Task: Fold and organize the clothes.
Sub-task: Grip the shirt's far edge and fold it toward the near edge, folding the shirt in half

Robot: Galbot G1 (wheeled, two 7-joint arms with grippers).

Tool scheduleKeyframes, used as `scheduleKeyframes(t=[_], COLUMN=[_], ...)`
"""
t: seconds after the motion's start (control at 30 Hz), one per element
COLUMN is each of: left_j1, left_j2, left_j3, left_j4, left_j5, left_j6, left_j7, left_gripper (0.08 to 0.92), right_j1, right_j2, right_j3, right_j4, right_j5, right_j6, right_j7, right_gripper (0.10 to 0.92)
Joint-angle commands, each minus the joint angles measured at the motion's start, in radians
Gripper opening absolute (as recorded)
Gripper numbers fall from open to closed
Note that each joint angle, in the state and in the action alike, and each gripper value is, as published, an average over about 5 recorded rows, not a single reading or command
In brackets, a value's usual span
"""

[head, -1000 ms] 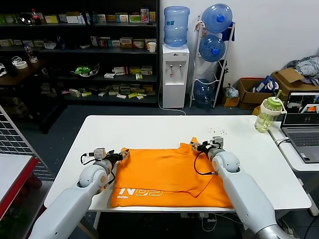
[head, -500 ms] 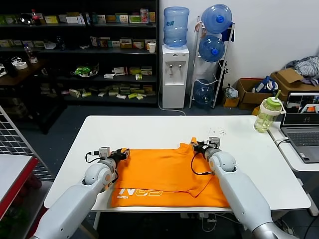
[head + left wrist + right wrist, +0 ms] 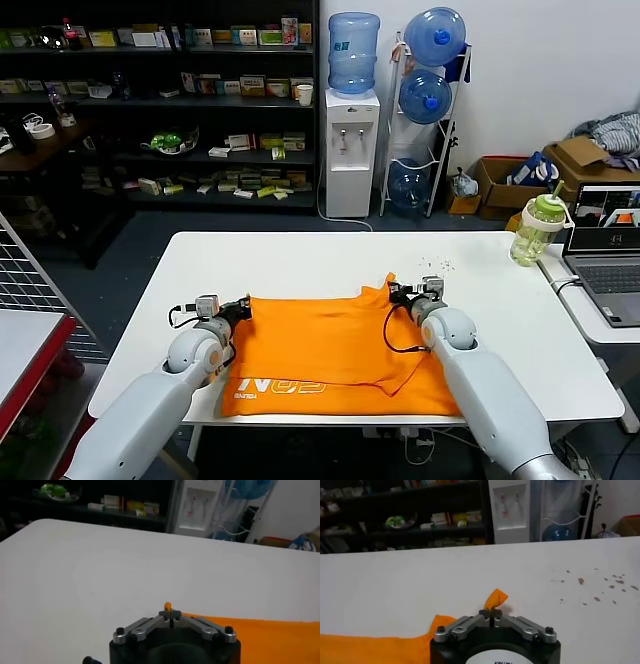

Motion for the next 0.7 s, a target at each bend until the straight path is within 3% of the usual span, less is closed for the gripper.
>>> scheduleKeyframes(t=[0.03, 0.33, 0.7], left_j1=[0.071, 0.277, 0.426], left_j2=[0.05, 0.152, 0.177], left_j3=[-0.044, -0.129, -0.143], left_j4=[-0.148, -0.453, -0.579], left_j5=[-0.009, -0.031, 0.025], left_j6=[-0.004, -0.005, -0.018], left_j7=[-0.013, -0.055, -0.097], left_gripper=[0.092, 0.092, 0.092], right_j1=[-0.083, -0.339, -0.555], right_j2=[-0.055, -0.198, -0.27], right_j3=[0.022, 0.093, 0.178], right_j4=[0.168, 0.48, 0.714], right_j5=[0.034, 0.094, 0.118], right_j6=[0.029, -0.036, -0.077], right_j7=[0.021, 0.069, 0.143], right_gripper=[0.125, 0.125, 0.125])
